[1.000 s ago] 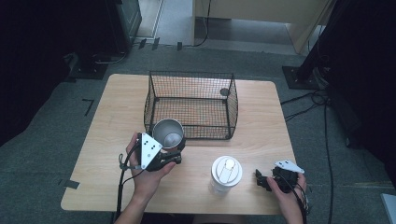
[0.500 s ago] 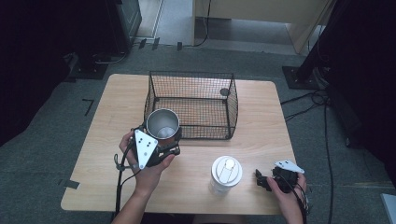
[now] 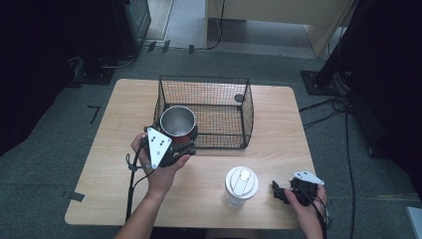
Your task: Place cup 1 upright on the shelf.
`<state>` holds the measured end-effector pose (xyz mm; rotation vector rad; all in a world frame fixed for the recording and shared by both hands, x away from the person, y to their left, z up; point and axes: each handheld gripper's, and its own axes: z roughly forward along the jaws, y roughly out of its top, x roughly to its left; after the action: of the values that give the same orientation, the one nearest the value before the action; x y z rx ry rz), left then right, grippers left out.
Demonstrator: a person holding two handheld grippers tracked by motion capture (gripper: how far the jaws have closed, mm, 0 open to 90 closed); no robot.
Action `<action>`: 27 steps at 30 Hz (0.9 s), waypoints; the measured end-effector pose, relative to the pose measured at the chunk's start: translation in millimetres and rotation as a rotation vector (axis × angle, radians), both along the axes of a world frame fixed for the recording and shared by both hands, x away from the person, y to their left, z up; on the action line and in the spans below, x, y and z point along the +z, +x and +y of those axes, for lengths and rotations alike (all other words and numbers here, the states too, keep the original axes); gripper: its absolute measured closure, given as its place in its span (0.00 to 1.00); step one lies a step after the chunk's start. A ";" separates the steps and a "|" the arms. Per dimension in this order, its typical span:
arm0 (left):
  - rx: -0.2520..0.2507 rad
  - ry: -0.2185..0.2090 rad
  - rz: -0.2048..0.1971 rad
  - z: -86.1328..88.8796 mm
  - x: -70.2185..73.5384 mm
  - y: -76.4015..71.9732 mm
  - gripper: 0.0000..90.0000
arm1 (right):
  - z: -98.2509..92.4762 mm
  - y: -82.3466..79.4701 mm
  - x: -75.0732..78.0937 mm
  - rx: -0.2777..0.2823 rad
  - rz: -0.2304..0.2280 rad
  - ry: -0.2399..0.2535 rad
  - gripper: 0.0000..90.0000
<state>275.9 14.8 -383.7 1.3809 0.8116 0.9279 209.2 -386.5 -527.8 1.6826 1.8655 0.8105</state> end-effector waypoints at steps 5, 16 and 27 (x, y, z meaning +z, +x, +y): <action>-0.003 -0.026 -0.005 -1.6 1.7 10.6 0.09 | 0.0 0.0 0.0 0.000 0.000 0.000 0.00; 0.031 -0.027 0.009 -5.3 3.3 31.6 0.09 | 0.0 0.0 0.0 0.000 0.001 0.001 0.00; 0.089 -0.032 0.057 -6.4 -1.6 55.5 0.09 | -0.1 0.5 -0.1 0.007 -0.001 -0.002 0.00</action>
<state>331.3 8.4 -385.3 1.3575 0.9336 0.9437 209.7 -386.7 -527.8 1.6753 1.8716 0.8124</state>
